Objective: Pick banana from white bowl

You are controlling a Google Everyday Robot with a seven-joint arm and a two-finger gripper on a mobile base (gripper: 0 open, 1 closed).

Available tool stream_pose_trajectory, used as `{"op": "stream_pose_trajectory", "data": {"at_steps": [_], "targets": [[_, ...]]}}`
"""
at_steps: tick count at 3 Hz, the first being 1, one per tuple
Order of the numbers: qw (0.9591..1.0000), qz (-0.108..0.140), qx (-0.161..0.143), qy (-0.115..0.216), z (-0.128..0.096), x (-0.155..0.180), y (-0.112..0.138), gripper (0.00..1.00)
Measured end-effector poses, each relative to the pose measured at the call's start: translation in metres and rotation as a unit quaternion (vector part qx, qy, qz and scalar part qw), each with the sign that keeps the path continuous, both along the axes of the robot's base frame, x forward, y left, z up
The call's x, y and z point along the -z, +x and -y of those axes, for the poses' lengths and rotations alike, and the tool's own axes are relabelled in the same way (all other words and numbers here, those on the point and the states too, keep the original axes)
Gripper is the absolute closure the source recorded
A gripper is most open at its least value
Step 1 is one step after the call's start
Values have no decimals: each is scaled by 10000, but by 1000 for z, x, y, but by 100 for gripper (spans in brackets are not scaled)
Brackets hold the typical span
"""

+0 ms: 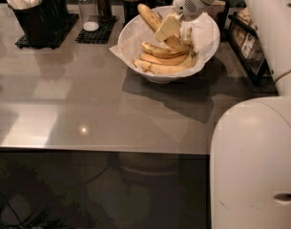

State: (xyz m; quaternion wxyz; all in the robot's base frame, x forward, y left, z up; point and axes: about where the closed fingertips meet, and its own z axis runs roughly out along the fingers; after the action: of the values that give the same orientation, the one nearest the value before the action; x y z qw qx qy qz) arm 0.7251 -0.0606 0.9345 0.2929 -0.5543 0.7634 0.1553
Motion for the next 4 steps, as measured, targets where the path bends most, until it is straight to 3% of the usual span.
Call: {"op": "stream_pose_trajectory", "data": {"at_steps": [1,2,4], "targets": [[9960,21,-34,889,26,-36,-25,100],[9862,-74,10,1655,52,-53,-47,100],[9621,-275,77,2711,90,-62,-70,100]]}}
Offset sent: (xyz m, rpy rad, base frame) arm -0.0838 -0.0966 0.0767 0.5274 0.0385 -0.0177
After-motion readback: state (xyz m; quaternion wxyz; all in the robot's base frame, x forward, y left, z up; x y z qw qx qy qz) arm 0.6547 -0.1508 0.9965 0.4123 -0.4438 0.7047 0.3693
